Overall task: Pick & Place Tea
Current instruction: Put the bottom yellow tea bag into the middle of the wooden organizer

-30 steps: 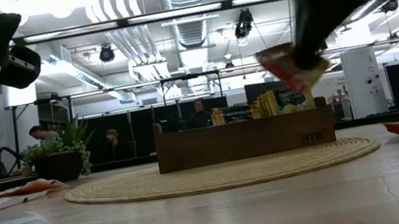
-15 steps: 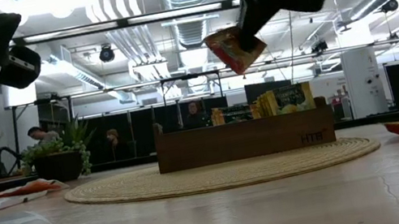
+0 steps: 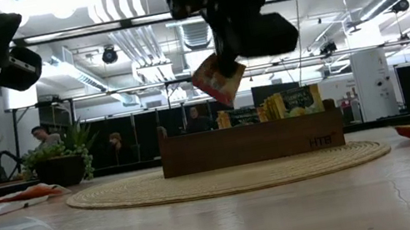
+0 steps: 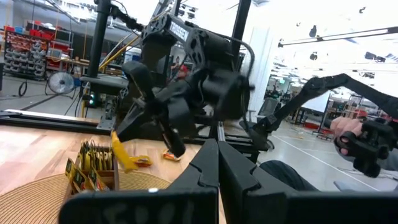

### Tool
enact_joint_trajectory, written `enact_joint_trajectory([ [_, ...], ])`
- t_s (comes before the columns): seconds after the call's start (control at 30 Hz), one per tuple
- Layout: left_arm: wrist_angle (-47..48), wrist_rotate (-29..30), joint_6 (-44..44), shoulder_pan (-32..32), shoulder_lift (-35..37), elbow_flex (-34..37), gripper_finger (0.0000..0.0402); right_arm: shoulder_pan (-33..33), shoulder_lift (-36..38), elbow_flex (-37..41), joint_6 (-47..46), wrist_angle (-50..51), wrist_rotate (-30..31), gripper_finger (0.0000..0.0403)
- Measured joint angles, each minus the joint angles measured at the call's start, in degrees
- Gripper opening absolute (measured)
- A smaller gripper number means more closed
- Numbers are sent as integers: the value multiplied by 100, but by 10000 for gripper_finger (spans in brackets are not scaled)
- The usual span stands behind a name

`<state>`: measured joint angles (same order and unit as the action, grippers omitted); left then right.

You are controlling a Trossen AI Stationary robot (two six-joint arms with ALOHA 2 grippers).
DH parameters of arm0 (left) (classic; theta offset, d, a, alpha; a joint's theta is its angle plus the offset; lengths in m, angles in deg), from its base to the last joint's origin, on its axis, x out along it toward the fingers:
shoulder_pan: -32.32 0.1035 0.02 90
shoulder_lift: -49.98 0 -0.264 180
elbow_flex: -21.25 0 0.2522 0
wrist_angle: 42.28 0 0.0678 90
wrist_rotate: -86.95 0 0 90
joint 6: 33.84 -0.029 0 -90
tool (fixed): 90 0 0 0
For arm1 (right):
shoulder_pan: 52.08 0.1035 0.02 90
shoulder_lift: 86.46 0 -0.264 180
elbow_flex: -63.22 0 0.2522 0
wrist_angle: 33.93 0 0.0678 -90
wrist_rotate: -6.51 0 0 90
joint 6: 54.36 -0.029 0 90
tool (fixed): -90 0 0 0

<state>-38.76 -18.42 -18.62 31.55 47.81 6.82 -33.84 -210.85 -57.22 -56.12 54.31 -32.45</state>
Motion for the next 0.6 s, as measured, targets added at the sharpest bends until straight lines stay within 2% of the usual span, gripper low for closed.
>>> enact_joint_trajectory([
  [0.07, 6, 2, 2, -1, -2, 0, 0, 1, -328, -392, -220, 650, 256, 8],
  [0.17, 9, 2, 1, -1, -1, -1, 0, 3, -719, -941, -683, 1568, 330, 8],
  [0.37, 2, 0, 1, -1, -2, -2, 0, 12, -840, -1197, -294, 1289, 322, 8],
  [0.6, 9, 1, 2, -1, -2, -1, 0, -61, -833, -1063, -549, 1550, 285, 8],
])
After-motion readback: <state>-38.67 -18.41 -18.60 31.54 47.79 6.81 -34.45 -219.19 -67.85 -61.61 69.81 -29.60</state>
